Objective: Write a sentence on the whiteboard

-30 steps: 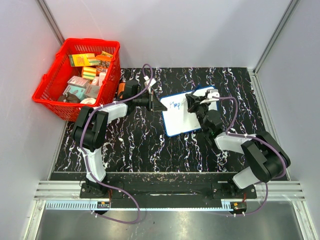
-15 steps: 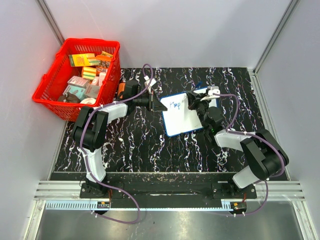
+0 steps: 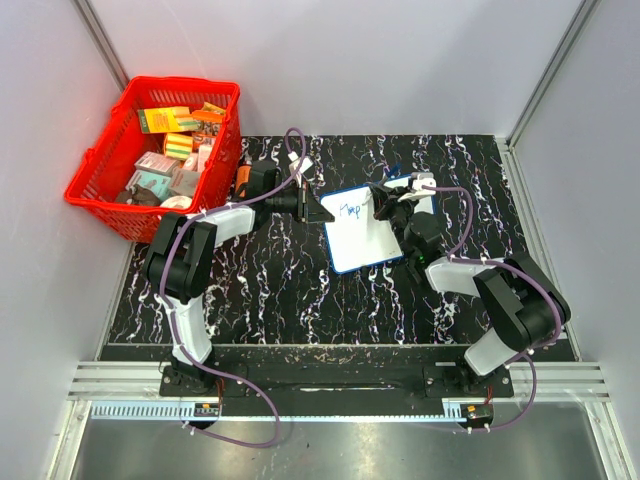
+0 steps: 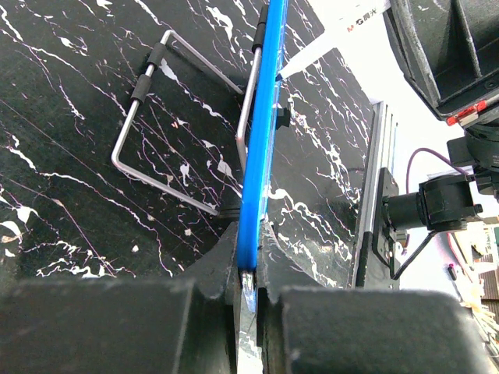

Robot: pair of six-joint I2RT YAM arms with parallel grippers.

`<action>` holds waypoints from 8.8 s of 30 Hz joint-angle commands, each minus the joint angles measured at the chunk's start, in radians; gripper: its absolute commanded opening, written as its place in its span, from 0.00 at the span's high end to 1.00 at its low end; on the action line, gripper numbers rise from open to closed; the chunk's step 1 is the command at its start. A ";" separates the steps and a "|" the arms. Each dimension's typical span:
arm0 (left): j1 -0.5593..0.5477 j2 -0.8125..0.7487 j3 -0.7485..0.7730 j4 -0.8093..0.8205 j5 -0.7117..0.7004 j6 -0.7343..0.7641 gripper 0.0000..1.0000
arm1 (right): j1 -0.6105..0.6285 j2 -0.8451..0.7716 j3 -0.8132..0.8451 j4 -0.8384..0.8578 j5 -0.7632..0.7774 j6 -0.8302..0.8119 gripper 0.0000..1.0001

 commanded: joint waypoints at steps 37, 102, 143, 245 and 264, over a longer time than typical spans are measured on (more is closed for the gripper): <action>-0.014 0.002 -0.017 -0.046 -0.100 0.102 1.00 | -0.004 -0.112 -0.090 0.027 -0.020 0.017 1.00; -0.017 0.001 -0.027 -0.044 -0.097 0.109 1.00 | -0.026 0.001 -0.050 -0.006 -0.003 0.089 1.00; -0.020 -0.033 -0.022 -0.123 -0.139 0.162 1.00 | -0.127 -0.212 -0.076 -0.110 -0.084 0.058 1.00; -0.027 -0.027 -0.014 -0.130 -0.142 0.171 1.00 | -0.125 -0.113 0.011 -0.035 -0.130 0.089 1.00; -0.027 -0.024 -0.017 -0.126 -0.139 0.170 1.00 | -0.125 -0.037 -0.009 -0.033 -0.098 0.091 1.00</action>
